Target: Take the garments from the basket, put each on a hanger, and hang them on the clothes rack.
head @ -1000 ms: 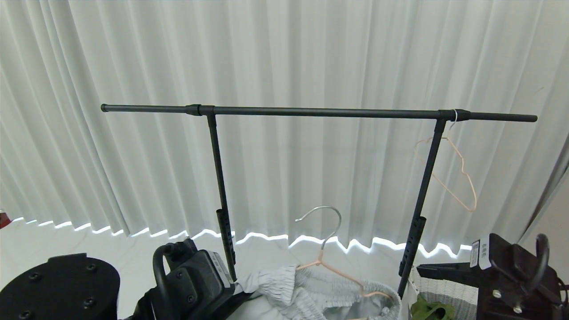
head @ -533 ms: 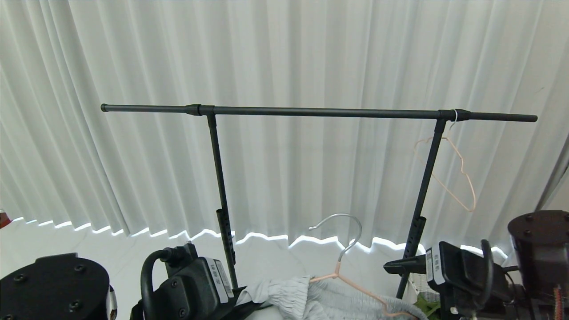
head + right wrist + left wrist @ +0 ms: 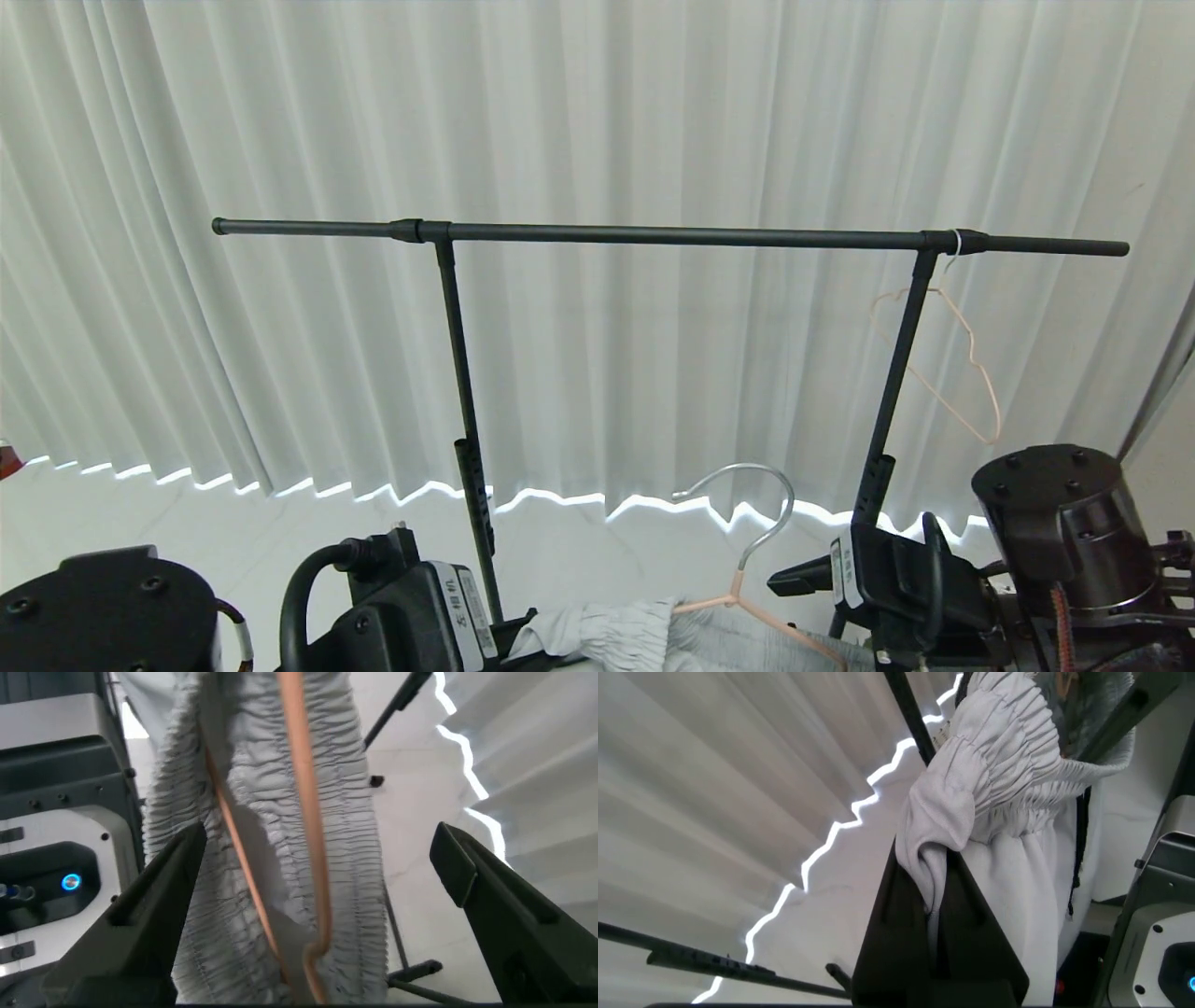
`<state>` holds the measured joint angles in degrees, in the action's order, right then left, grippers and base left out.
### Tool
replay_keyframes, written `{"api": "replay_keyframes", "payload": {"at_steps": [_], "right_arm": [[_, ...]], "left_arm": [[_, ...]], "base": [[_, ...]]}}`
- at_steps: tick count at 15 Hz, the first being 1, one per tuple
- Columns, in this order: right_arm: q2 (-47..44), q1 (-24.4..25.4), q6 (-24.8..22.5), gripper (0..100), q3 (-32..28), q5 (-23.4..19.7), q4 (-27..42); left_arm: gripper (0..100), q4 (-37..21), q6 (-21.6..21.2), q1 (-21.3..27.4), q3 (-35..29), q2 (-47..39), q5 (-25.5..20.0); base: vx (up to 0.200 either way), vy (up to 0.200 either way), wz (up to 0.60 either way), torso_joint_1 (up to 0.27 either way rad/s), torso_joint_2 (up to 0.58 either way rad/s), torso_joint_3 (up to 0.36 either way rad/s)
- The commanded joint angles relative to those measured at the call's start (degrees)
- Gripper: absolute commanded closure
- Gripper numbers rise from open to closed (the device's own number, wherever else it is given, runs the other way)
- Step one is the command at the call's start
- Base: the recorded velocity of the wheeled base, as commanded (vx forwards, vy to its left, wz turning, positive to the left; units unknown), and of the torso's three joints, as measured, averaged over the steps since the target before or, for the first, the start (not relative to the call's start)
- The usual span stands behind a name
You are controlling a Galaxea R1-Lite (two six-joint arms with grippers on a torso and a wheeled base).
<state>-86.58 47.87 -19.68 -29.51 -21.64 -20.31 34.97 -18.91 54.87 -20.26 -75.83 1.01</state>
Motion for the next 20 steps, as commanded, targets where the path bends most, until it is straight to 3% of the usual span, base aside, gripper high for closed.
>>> {"api": "replay_keyframes", "payload": {"at_steps": [1, 5, 6, 16, 17, 20], "right_arm": [[-1.3, 0.2, 0.0, 0, 0.0, -0.8, 0.0], [-1.3, 0.3, 0.1, 0, 0.0, -2.2, 0.0], [-1.3, 0.5, 0.2, 100, 0.1, -2.1, 0.0], [-0.1, 0.3, 0.4, 100, -0.1, -1.6, -0.1], [0.4, 0.2, 0.4, 100, -0.1, -1.5, -0.1], [2.4, -0.3, 1.9, 100, -1.2, -1.3, 0.1]], "left_arm": [[100, 0.0, 0.0, 0.1, 0.0, 0.1, 0.0], [100, 0.0, 0.0, 0.1, -0.1, 0.2, 0.0], [100, 0.0, 0.0, 0.1, -0.2, 0.1, 0.0], [100, 1.3, -0.2, 0.0, 0.5, -0.1, 0.3], [0, 1.3, -0.1, -0.1, 0.7, -0.2, 0.4], [0, 1.3, 0.0, -1.7, 1.6, -0.1, 0.7]], "base": [[0.000, 0.000, 0.00, 0.000, 0.00, 0.000], [0.000, 0.000, 0.00, 0.000, 0.00, 0.000], [0.000, 0.000, 0.00, 0.000, 0.00, 0.000], [0.000, 0.000, 0.00, 0.000, 0.00, 0.000], [0.000, 0.000, 0.00, 0.000, 0.00, 0.000], [0.000, 0.000, 0.00, 0.000, 0.00, 0.000]]}}
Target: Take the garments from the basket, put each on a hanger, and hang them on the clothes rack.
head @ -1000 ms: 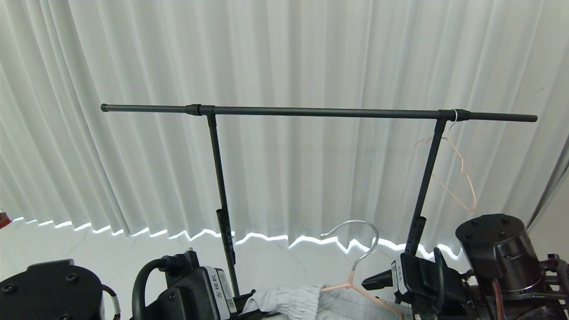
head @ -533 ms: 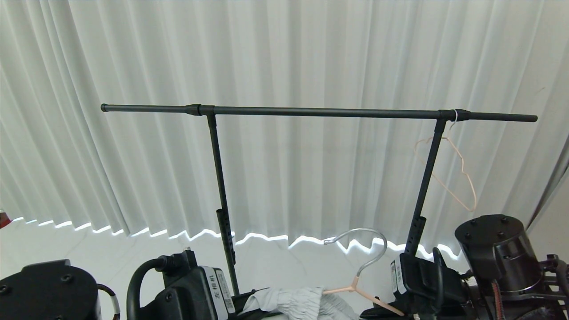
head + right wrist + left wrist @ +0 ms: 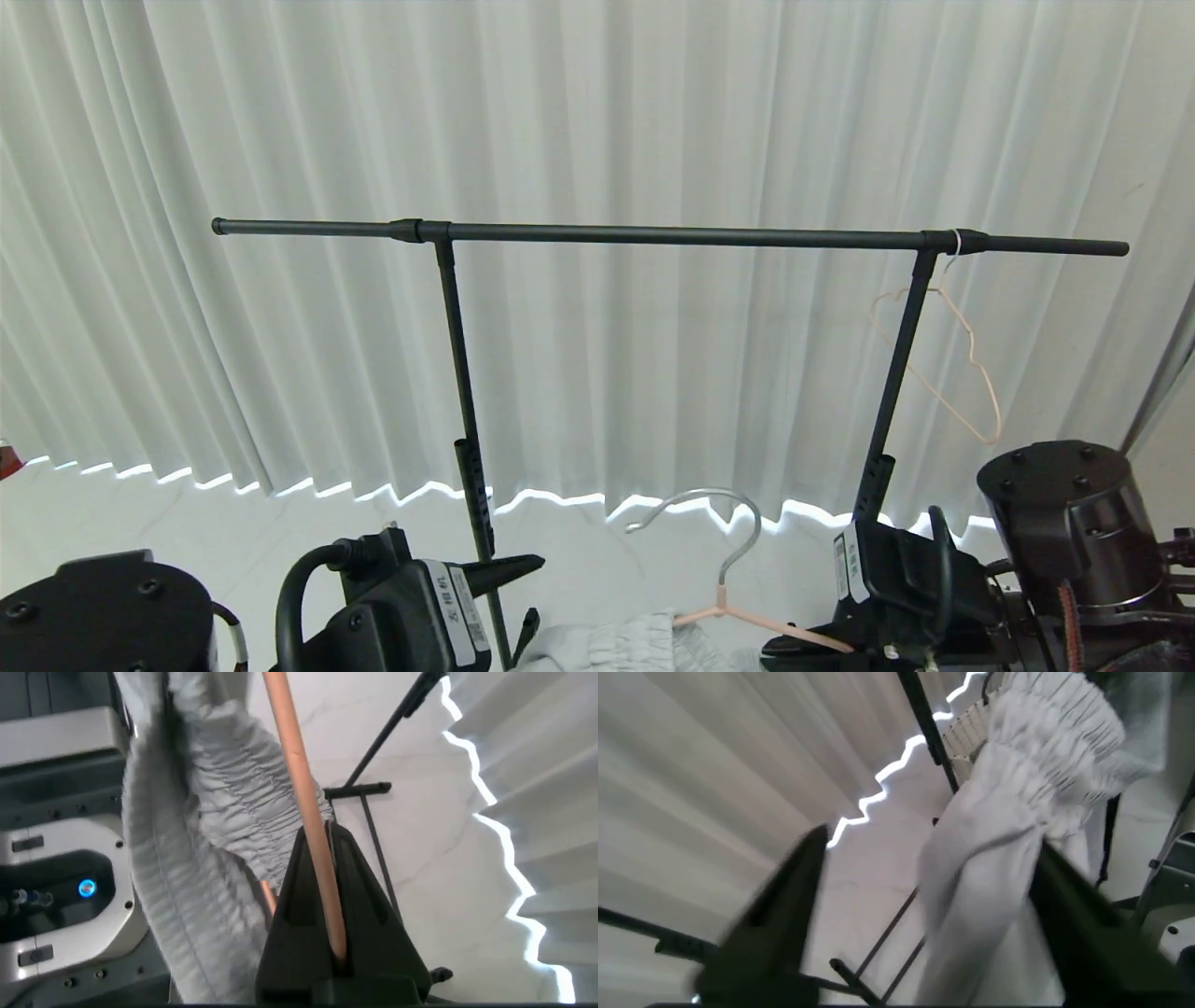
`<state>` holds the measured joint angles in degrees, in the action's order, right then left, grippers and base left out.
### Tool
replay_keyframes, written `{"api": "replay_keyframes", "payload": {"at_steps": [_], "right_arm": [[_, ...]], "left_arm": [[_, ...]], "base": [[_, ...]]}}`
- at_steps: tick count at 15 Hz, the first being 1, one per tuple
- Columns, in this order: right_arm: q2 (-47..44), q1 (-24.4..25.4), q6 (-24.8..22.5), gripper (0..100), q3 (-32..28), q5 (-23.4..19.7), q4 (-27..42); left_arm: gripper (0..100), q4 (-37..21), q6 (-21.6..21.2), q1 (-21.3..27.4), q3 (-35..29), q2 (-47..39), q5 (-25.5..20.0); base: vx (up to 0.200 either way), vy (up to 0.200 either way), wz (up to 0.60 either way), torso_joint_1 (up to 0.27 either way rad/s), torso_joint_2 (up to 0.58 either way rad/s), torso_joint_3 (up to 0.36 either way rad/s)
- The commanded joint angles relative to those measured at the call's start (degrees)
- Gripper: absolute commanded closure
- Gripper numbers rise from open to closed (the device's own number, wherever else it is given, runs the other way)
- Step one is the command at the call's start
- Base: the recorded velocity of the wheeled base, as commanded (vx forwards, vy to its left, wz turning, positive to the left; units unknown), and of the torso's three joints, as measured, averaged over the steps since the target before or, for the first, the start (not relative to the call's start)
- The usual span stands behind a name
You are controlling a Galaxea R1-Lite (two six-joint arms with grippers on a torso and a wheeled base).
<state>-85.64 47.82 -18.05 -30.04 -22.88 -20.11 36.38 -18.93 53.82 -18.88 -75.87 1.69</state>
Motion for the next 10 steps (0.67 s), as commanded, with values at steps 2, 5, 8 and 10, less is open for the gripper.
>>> {"api": "replay_keyframes", "payload": {"at_steps": [2, 5, 8, 10], "right_arm": [[2.2, -1.2, 0.8, 100, -2.4, 0.7, 0.2], [2.6, -3.5, 3.5, 100, -3.9, 2.1, 0.2], [4.1, -5.5, 5.5, 100, -5.1, 2.2, 0.2], [6.0, -6.3, 5.7, 100, -5.4, 2.2, 0.2]], "left_arm": [[0, -0.1, 0.0, -1.8, 0.3, 0.2, 0.1], [0, -0.1, 0.2, -3.6, 0.5, 0.6, 0.1], [0, -0.1, 0.0, -8.6, 2.5, 1.3, 0.1], [0, -0.1, 0.0, -14.1, 6.0, 2.7, 0.1]], "base": [[0.000, 0.000, 0.00, 0.000, 0.00, 0.000], [0.000, 0.000, 0.00, 0.000, 0.00, 0.000], [0.000, 0.000, 0.00, 0.000, 0.00, 0.000], [0.000, 0.000, 0.00, 0.000, 0.00, 0.000]]}}
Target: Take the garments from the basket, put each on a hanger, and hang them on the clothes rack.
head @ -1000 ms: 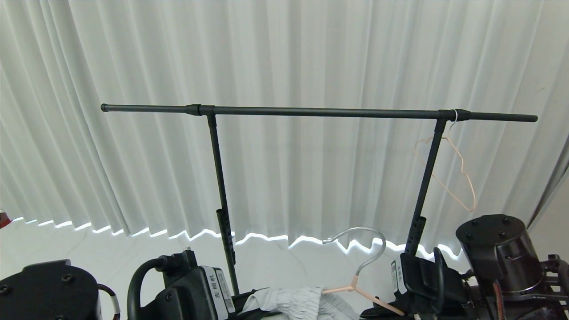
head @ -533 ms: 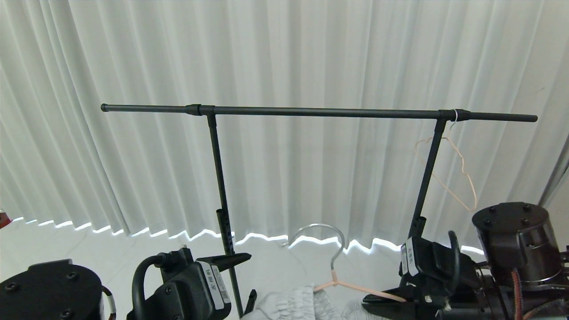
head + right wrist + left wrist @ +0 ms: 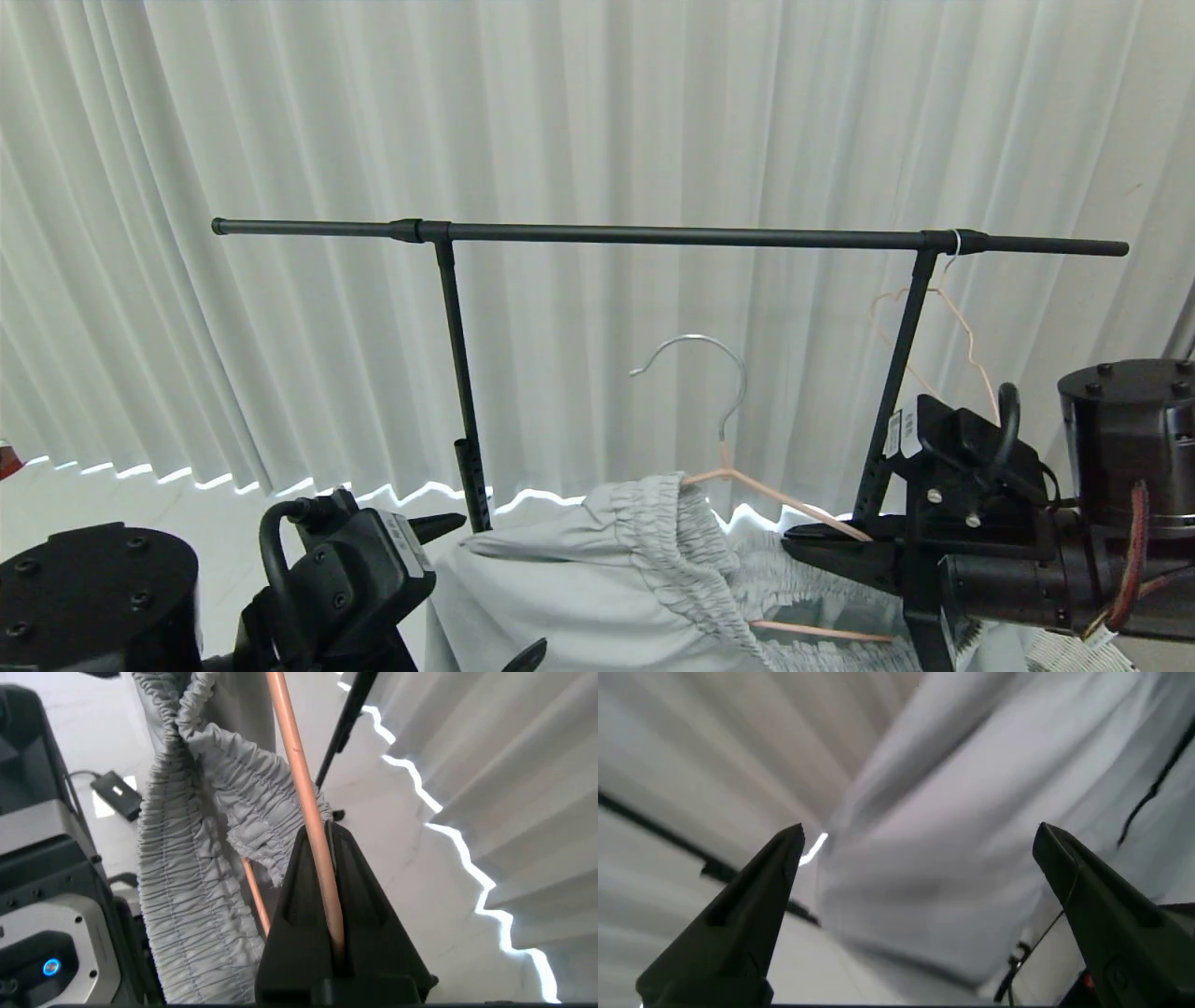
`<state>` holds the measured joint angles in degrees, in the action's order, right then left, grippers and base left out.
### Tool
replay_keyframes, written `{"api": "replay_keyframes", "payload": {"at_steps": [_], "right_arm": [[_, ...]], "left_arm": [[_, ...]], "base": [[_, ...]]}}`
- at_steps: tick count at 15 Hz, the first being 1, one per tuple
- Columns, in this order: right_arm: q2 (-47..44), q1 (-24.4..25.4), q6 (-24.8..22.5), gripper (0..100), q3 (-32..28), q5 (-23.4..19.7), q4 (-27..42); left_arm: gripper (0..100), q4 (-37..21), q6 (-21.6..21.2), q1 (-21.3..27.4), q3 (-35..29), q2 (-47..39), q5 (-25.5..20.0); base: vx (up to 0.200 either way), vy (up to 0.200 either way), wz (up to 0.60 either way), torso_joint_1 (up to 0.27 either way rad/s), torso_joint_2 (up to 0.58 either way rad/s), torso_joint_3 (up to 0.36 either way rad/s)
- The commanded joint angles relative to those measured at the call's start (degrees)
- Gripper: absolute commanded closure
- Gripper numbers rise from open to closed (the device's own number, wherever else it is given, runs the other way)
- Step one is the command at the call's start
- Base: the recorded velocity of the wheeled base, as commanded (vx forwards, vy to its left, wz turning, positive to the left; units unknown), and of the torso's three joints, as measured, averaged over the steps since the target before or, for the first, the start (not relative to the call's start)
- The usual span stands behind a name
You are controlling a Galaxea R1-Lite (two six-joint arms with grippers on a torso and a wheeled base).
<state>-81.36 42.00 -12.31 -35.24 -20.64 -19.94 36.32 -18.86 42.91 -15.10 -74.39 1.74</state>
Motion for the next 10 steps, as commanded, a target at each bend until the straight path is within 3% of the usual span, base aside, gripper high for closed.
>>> {"api": "replay_keyframes", "payload": {"at_steps": [1, 6, 10], "right_arm": [[2.7, -0.5, 0.1, 100, 0.0, 0.0, 0.0], [4.5, -0.8, 0.0, 100, 0.1, 0.0, 0.0], [4.9, -0.2, 0.0, 100, 0.1, -0.1, 0.0]], "left_arm": [[0, 0.0, 0.0, -5.6, 4.6, 1.4, 0.0], [0, 0.0, 0.7, -13.6, 8.3, 1.0, -1.2], [0, 0.0, 2.1, -18.8, 8.4, -1.2, -7.1]], "base": [[0.000, 0.000, 0.00, 0.000, 0.00, 0.000], [0.000, 0.000, 0.00, 0.000, 0.00, 0.000], [0.000, 0.000, 0.00, 0.000, 0.00, 0.000]]}}
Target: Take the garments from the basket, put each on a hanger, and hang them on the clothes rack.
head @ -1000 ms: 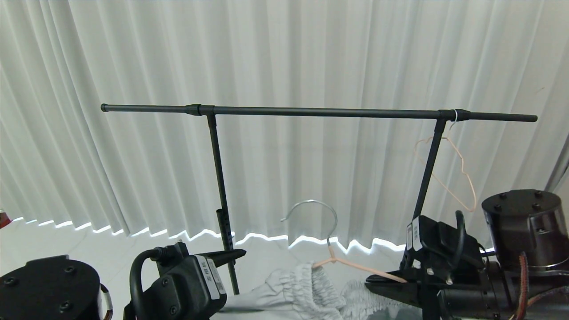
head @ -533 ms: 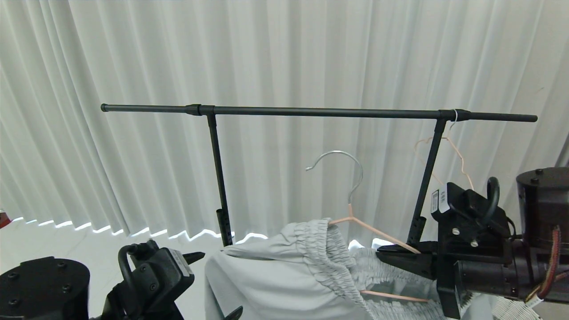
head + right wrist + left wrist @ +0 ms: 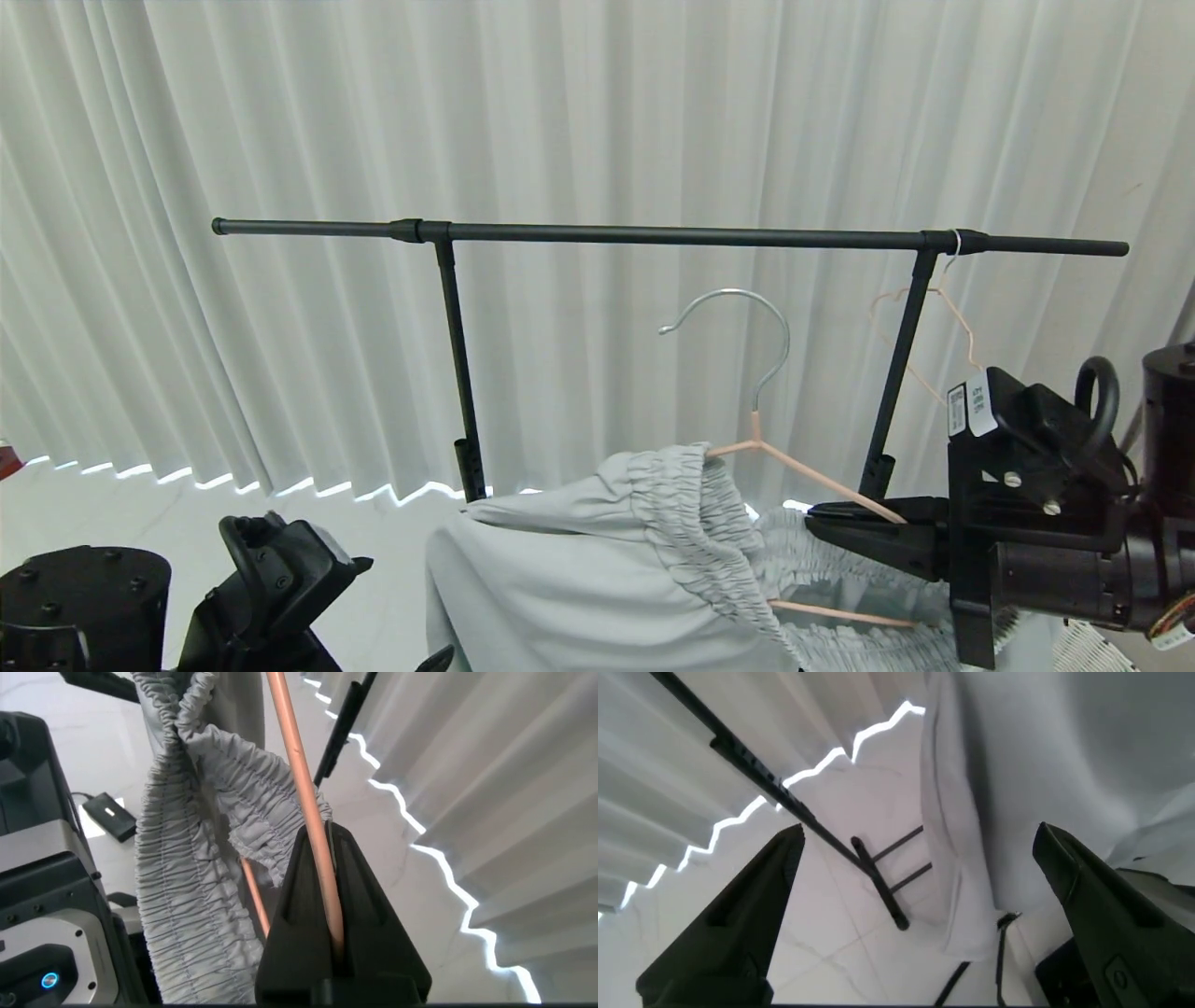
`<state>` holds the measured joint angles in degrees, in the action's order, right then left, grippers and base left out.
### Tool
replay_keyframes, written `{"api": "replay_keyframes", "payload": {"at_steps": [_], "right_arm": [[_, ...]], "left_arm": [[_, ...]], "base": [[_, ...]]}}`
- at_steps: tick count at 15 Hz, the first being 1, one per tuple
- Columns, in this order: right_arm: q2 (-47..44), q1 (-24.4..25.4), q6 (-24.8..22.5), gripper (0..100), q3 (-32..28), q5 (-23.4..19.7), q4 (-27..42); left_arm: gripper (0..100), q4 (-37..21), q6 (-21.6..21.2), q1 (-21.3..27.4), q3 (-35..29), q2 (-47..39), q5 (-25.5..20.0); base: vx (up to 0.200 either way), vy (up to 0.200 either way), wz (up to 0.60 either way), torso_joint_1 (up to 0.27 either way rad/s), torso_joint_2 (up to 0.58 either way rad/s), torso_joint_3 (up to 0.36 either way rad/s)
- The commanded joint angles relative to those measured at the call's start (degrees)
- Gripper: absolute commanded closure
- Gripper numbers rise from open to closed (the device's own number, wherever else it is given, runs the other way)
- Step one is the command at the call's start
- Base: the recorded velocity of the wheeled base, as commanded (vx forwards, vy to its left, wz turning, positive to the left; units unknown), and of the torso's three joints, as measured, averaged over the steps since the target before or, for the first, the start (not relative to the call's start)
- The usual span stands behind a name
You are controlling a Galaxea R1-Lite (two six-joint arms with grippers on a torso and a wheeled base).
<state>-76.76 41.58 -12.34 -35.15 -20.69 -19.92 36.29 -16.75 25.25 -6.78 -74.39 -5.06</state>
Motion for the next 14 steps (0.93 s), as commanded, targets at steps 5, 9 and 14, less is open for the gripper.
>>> {"api": "replay_keyframes", "payload": {"at_steps": [5, 9, 14], "right_arm": [[0.8, 1.7, 0.0, 100, 0.1, -0.1, 0.0], [1.1, 1.2, 0.0, 100, 1.6, 0.9, 0.0], [2.0, -1.2, 1.6, 100, 1.4, 3.1, -0.1]], "left_arm": [[100, 0.0, 0.0, -1.2, -0.7, -3.1, -2.2], [100, 0.0, 0.1, -2.7, 1.7, -3.8, -1.9], [100, 0.0, -0.6, -7.6, 3.9, -5.1, 2.5]], "base": [[0.000, 0.000, 0.00, 0.000, 0.00, 0.000], [0.000, 0.000, 0.00, 0.000, 0.00, 0.000], [0.000, 0.000, 0.00, 0.000, 0.00, 0.000]]}}
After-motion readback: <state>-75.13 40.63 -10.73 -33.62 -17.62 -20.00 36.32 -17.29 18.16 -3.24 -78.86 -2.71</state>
